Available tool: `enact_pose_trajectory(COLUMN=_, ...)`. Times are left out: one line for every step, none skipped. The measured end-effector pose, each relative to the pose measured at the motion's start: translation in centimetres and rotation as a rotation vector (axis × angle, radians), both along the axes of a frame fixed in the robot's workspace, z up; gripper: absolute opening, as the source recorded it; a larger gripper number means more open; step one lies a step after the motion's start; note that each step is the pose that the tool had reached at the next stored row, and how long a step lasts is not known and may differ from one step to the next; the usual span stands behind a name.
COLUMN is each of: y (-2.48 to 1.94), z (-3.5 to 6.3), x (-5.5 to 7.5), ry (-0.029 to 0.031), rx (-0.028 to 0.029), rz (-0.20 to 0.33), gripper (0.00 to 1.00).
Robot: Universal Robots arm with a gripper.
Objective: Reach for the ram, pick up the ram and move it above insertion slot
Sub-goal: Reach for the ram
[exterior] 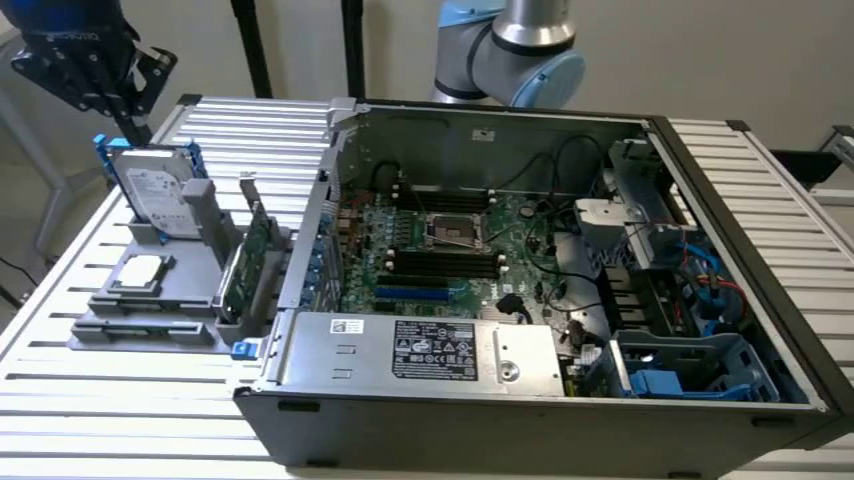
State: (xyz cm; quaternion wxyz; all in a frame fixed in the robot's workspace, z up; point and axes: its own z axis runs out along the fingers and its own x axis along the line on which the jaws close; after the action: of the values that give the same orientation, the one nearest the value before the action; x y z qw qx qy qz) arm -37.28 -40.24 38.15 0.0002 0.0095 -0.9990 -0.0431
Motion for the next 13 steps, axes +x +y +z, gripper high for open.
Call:
enact_pose_trajectory(y=-0.48, z=-0.01, x=0.0, ry=-0.0001, rx=0.0002, rz=0.0, gripper=0.11)
enact_pose_trajectory(y=-0.93, z=-0.01, x=0.0, ry=-0.0001, rx=0.0001, rz=0.0, gripper=0.11)
enact_pose_trajectory(y=-1.38, z=-0.01, x=0.0, ry=0.0, rx=0.0, rz=0.0, gripper=0.11)
enact_pose_trajectory(y=-1.82, z=-0.02, x=-0.1, ry=-0.0001, rx=0.0001, rz=0.0, gripper=0.11)
enact_pose_trajectory(y=-2.27, z=-0.04, x=-0.1, ry=-0.0001, rx=0.0001, rz=0.0, gripper=0.11)
enact_pose_trajectory(y=-2.72, z=-0.06, x=-0.2, ry=0.0, rx=0.0001, rz=0.0, gripper=0.11)
enact_pose_trajectory(y=-3.2, z=-0.1, x=-0.2, ry=-0.0001, rx=0.0001, rz=0.0, gripper=0.11)
enact_pose_trajectory(y=-3.62, z=-0.15, x=-0.3, ry=-0.0001, rx=0.0002, rz=0.0, gripper=0.11)
enact_pose_trajectory(y=-3.97, z=-0.19, x=-0.4, ry=-0.0001, rx=0.0001, rz=0.0, gripper=0.11)
enact_pose_trajectory(y=-4.28, z=-0.24, x=-0.5, ry=-0.0001, rx=0.0001, rz=0.0, gripper=0.11)
enact_pose_trajectory(y=-4.61, z=-0.3, x=-0.6, ry=0.0, rx=0.0001, rz=0.0, gripper=0.11)
enact_pose_trajectory(y=-4.84, z=-0.38, x=-0.8, ry=0.0, rx=0.0001, rz=0.0, gripper=0.11)
enact_pose_trajectory(y=-5.04, z=-0.44, x=-0.9, ry=0.0002, rx=0.0, rz=0.0, gripper=0.11)
